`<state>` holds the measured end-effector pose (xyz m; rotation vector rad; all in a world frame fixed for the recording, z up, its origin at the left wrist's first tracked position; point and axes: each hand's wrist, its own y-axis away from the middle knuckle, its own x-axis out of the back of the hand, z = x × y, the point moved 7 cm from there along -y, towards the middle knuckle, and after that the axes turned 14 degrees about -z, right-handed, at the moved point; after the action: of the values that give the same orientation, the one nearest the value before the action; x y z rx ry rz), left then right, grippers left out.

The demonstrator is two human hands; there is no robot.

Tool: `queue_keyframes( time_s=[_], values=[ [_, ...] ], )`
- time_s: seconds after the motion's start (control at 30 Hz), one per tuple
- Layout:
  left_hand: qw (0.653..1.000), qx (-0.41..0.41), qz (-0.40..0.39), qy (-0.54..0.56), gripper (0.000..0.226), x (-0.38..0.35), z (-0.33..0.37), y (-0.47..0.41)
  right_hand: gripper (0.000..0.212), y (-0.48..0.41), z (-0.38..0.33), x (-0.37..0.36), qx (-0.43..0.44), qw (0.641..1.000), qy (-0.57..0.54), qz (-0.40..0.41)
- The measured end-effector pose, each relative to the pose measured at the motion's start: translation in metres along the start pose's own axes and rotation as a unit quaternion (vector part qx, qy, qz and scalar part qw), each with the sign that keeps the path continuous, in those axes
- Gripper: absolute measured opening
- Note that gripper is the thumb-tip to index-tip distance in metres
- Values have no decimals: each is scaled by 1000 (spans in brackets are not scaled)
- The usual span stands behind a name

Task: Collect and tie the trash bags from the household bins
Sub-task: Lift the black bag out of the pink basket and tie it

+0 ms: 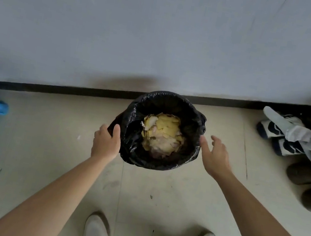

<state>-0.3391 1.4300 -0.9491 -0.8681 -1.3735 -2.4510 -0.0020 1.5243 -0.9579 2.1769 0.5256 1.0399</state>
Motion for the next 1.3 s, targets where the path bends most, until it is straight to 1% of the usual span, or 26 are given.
queue_keyframes(
  time_s=[0.07,0.1,0.17,0.2,0.23,0.27,0.3,0.33,0.37,0.43,0.47,0.53,0.6,0.67,0.77,0.83,0.9,1.0,1.03,1.07,1.1,1.13,1.17,1.2,1.23,1.3],
  values=[
    [992,52,18,117,77,-20,-32,-41,84,-35,24,-21,-38,992,-116,4],
    [980,80,9,183,87,-35,-50,-63,88,-56,38,-36,-58,982,-177,-8],
    [951,91,-52,290,111,-62,-73,-103,99,-91,57,-63,-81,954,-282,-61],
    [940,75,-87,321,111,-73,-78,-117,103,-105,64,-75,-76,941,-316,-95],
    [930,53,-110,347,101,-79,-79,-125,100,-115,67,-85,-56,929,-345,-122],
    [925,32,-105,363,82,-81,-78,-133,90,-123,68,-89,-31,920,-368,-132],
    [925,11,-67,374,61,-77,-78,-141,76,-129,68,-90,-9,913,-387,-125],
    [929,-10,-15,370,46,-69,-76,-145,63,-135,67,-88,8,908,-404,-108],
    [929,-40,34,366,38,-59,-74,-150,52,-138,64,-84,28,905,-415,-90],
    [911,-96,93,390,28,-40,-59,-154,40,-140,51,-70,79,898,-429,-67],
    [899,-112,100,412,25,-31,-48,-153,37,-137,42,-61,109,892,-434,-59],
    [876,-159,82,448,26,-22,-23,-145,34,-134,25,-41,159,882,-443,-41],
    [865,-224,71,442,30,-11,11,-128,32,-132,7,-24,203,881,-427,-30],
    [854,-307,55,416,29,1,45,-108,34,-128,-10,-11,261,888,-379,1],
    [850,-417,25,322,22,18,91,-77,45,-113,-29,12,292,910,-267,123],
    [858,-456,39,232,17,23,110,-62,39,-106,-41,27,278,922,-206,176],
    [864,-465,39,187,14,21,119,-56,35,-109,-46,33,257,935,-195,149],
    [885,-422,-5,198,8,7,118,-61,39,-119,-33,29,201,962,-162,87],
    [885,-401,-27,237,6,2,115,-64,37,-121,-26,27,188,969,-133,87],
    [870,-370,-67,319,7,-3,115,-65,34,-119,-20,28,183,973,-100,104],
    [833,-328,-123,428,9,-10,115,-64,32,-116,-17,28,186,971,-72,135],
    [789,-302,-163,510,13,-16,119,-59,30,-108,-17,29,208,961,-54,176],
    [760,-304,-177,547,16,-16,125,-55,25,-100,-22,29,248,944,-47,211],
    [755,-331,-172,539,15,-14,132,-49,20,-90,-30,27,297,926,-47,231],
    [767,-371,-160,498,12,-12,139,-39,16,-80,-41,23,341,909,-47,235],
    [782,-474,-140,379,14,-7,153,-14,15,-60,-65,18,408,884,-44,225]
  ],
)
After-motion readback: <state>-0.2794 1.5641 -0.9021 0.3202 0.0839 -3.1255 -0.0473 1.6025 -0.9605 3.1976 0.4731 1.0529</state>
